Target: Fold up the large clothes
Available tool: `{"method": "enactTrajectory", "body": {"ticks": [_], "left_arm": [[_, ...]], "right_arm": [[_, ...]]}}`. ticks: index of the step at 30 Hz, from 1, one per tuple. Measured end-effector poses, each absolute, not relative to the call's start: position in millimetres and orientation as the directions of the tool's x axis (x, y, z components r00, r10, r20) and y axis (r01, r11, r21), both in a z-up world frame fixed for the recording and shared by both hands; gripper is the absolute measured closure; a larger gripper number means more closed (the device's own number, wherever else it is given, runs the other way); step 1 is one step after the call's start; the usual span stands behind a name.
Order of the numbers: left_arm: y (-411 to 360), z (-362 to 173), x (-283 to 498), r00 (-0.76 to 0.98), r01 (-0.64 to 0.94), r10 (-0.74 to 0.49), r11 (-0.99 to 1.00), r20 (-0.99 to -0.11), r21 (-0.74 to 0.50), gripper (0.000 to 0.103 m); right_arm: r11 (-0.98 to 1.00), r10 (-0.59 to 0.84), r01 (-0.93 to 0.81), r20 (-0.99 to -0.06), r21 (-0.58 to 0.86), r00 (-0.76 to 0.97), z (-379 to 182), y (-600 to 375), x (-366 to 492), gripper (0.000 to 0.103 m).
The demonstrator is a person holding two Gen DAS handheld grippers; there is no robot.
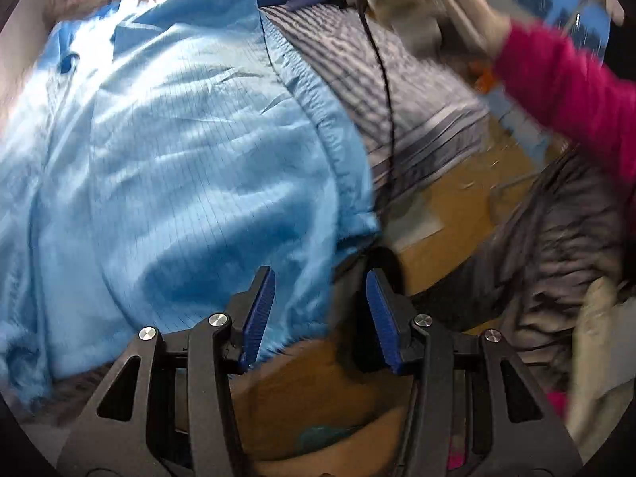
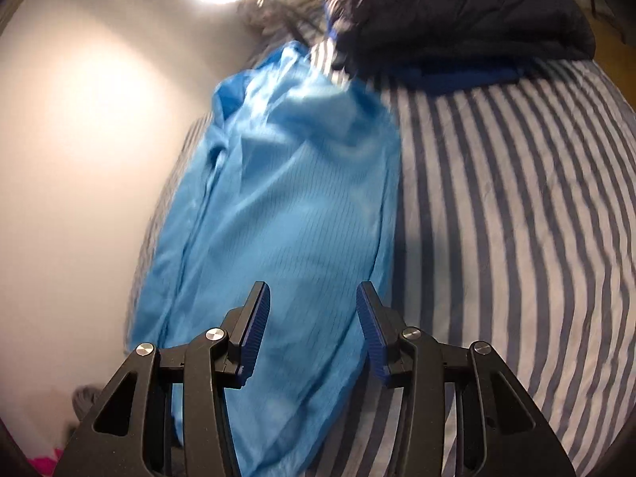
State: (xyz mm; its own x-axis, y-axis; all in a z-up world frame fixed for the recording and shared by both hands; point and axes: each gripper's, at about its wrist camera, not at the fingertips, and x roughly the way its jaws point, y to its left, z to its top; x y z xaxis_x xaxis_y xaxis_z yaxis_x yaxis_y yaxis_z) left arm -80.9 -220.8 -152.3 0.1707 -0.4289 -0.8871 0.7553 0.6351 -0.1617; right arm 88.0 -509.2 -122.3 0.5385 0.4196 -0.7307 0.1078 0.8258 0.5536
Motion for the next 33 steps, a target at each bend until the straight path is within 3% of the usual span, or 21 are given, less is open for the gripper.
{"method": "enactTrajectory", "body": {"ticks": [1, 2, 3, 4, 9, 13, 15, 19, 23, 27, 33], "left_arm": [[-223, -154, -80, 0.186, 0.76, -0.417, 0.635, -0.889, -0.139, 0.058], [-223, -155, -80, 0.193, 0.761, -0.415, 0.635, -0.889, -0.131, 0.083], [-224, -156, -77, 0.193, 0.759, -0.41, 0.638, -0.892, -0.129, 0.099], [-225, -159, -73, 0.18, 0.754, -0.405, 0.642, -0.896, -0.139, 0.102], [-211, -151, -68, 0.149, 0.735, -0.467, 0.642, -0.872, -0.218, 0.103], [-190, -135, -59, 0.168, 0.688, -0.508, 0.674, -0.845, -0.269, 0.103], [-182, -129, -55, 0.177, 0.667, -0.524, 0.686, -0.833, -0.291, 0.103], [-171, -123, -50, 0.182, 0.652, -0.544, 0.69, -0.819, -0.314, 0.103], [-153, -116, -49, 0.189, 0.616, -0.564, 0.705, -0.804, -0.35, 0.103], [-131, -105, -48, 0.235, 0.583, -0.556, 0.737, -0.797, -0.342, 0.103], [-123, -109, -52, 0.236, 0.55, -0.533, 0.762, -0.812, -0.34, 0.103]], "right_arm": [[0.817, 0.419, 0.116, -0.721, 0.564, 0.551, -121, -515, 93, 0.053], [0.807, 0.422, 0.124, -0.71, 0.578, 0.563, -121, -521, 100, 0.051], [0.794, 0.43, 0.13, -0.699, 0.594, 0.571, -122, -529, 106, 0.051], [0.781, 0.432, 0.142, -0.69, 0.608, 0.581, -124, -535, 114, 0.051], [0.698, 0.477, 0.163, -0.624, 0.697, 0.619, -129, -554, 143, 0.051], [0.745, 0.421, 0.17, -0.652, 0.645, 0.63, -123, -561, 153, 0.052], [0.729, 0.424, 0.183, -0.644, 0.66, 0.636, -126, -572, 153, 0.063], [0.657, 0.493, 0.165, -0.585, 0.736, 0.644, -130, -587, 142, 0.065], [0.625, 0.576, 0.115, -0.556, 0.772, 0.599, -133, -573, 144, 0.062], [0.597, 0.609, 0.144, -0.563, 0.789, 0.558, -151, -560, 155, 0.048], [0.548, 0.607, 0.176, -0.534, 0.817, 0.589, -164, -557, 183, 0.048]]}}
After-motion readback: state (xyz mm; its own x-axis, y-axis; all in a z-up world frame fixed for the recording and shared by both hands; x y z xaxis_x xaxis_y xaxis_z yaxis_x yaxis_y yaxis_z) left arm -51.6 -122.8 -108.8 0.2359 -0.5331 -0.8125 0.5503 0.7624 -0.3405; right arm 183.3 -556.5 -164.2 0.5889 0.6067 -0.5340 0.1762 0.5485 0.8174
